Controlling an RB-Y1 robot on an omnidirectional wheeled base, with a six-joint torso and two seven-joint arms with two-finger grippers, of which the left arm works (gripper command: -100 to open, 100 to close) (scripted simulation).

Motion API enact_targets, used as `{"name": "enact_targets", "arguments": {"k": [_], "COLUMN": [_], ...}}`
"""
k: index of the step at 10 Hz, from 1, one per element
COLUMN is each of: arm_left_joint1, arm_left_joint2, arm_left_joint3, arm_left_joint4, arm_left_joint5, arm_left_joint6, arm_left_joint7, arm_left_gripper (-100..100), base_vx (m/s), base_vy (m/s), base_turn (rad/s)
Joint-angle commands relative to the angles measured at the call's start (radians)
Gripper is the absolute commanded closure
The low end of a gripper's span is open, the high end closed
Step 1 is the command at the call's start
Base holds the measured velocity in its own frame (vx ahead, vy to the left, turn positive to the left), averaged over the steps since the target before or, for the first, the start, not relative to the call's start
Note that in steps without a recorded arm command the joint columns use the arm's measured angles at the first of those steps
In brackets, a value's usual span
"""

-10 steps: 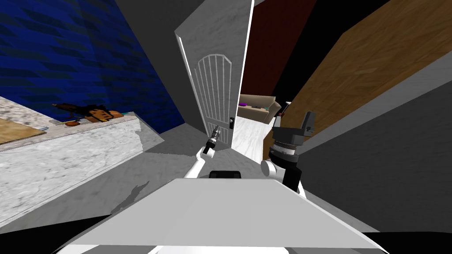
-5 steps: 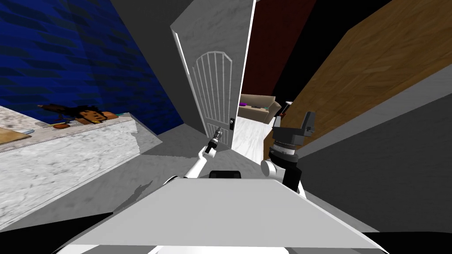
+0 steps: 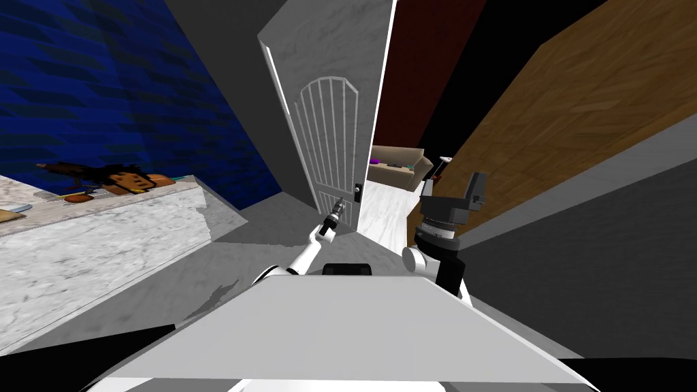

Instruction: Push the door open

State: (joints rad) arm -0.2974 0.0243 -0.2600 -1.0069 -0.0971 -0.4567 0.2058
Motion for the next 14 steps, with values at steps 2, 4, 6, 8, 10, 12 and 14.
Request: {"name": "enact_targets", "arguments": {"k": [2,4,6,8,10,12,14], "arm_left_joint1": [-0.034,-0.048,-0.071,-0.093,-0.119,-0.139,-0.139], "arm_left_joint2": [-0.009,-0.014,-0.022,-0.031,-0.043,-0.053,-0.055], "arm_left_joint3": [-0.008,-0.012,-0.02,-0.027,-0.035,-0.041,-0.043], "arm_left_joint4": [0.066,0.091,0.134,0.174,0.221,0.257,0.256], "arm_left_joint5": [-0.003,-0.005,-0.009,-0.012,-0.015,-0.018,-0.019], "arm_left_joint6": [-0.005,-0.003,-0.001,0.001,0.003,0.005,0.009], "arm_left_joint7": [0.005,0.007,0.01,0.013,0.017,0.02,0.02], "arm_left_gripper": [-100,-100,-100,-100,-100,-100,-100], "base_vx": [0.061,0.054,0.075,0.077,0.081,0.091,0.052], "base_vy": [0.026,0.011,0.026,0.03,0.028,0.04,0.005], "base_turn": [-0.022,-0.01,-0.025,-0.022,-0.022,-0.023,-0.006]}}
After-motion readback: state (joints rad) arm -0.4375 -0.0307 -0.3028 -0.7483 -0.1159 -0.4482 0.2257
